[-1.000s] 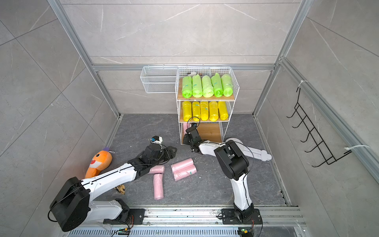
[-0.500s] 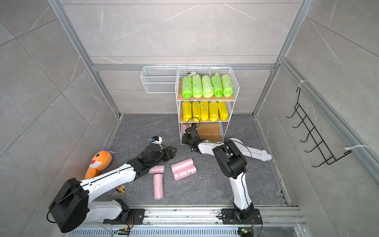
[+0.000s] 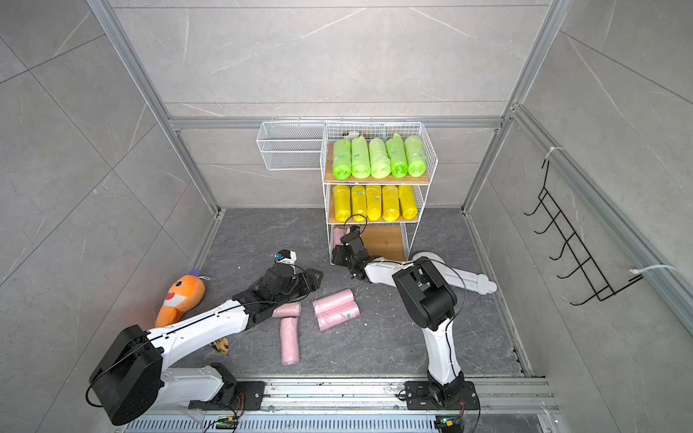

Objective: Sort the rolls of trash bags by color and place them on the shelf
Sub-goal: Place the roll of trash bags on the shelf.

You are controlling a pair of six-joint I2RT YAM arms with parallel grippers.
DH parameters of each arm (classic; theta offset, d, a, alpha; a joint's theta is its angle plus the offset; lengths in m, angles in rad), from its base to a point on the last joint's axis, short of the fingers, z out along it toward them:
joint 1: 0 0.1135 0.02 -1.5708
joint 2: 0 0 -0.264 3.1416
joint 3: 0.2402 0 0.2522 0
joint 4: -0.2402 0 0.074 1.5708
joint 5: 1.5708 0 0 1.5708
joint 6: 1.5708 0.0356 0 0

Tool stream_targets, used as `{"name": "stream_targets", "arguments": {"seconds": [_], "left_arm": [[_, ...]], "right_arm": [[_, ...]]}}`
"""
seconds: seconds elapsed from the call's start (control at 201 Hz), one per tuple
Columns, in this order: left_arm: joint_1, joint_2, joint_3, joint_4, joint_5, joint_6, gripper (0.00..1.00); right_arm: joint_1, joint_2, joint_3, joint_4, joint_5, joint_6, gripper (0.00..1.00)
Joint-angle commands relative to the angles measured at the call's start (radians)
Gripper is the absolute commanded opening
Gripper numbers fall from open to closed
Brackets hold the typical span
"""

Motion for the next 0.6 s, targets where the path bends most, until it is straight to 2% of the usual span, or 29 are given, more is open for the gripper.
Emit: {"name": "stream_targets", "arguments": {"seconds": [0.0,0.294,0.473,0.592], "left_arm": [[0.008,-0.004,0.002,0.029,0.017,0.014,0.82],[-0.076,0.08,0.106,-0.084,-0.026,0.264,0.81],[-0.138,0.194,0.208,-0.196,-0.052,0.449,0.8],[-0.183,0.298,0.306,-0.304,-0.068,0.575,0.79]], "right_arm": [[-0.002,-0.089,-0.045,0.029,-0.013,-0.013,0.62],[-0.002,-0.29,-0.23,0.006,0.011,-0.058,0.65],[-0.011,-0.436,-0.364,-0.051,0.02,-0.087,0.67],[-0.069,-0.534,-0.442,-0.107,-0.011,-0.098,0.69]]}}
